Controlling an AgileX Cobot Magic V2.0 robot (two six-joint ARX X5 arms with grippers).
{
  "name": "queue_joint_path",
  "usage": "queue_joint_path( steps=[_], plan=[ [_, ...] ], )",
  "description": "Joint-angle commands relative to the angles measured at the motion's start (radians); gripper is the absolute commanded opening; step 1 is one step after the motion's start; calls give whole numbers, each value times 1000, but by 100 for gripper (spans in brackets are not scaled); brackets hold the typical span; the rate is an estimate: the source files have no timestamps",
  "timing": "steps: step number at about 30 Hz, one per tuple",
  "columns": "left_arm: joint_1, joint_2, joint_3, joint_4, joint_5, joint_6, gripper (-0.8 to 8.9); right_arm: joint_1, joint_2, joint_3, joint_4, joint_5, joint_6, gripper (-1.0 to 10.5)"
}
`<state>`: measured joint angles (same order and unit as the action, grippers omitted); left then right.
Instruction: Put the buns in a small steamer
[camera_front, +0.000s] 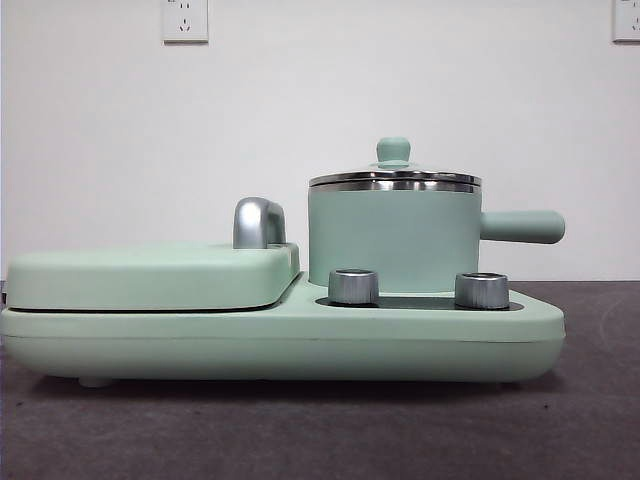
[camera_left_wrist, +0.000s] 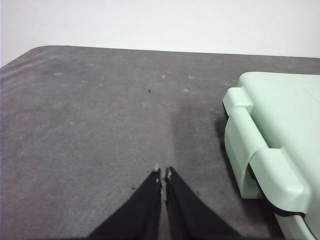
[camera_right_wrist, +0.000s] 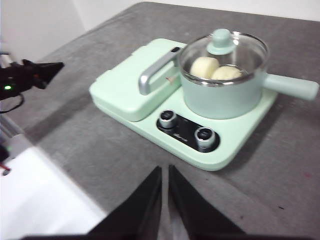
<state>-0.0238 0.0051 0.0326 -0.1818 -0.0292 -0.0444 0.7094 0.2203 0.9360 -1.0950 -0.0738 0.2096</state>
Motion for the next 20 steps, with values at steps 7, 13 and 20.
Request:
queue_joint_path(
  steps=[7, 13, 20],
  plan=[
    [0, -2, -20, 3, -5, 7, 16, -66, -37, -134, 219, 50, -8, 21],
    [0, -2, -20, 3, -5, 7, 17, -265, -110, -378, 578, 53, -19, 21],
    [0, -2, -20, 3, -5, 7, 16, -493, -172, -634, 849, 75, -72, 21]
  ],
)
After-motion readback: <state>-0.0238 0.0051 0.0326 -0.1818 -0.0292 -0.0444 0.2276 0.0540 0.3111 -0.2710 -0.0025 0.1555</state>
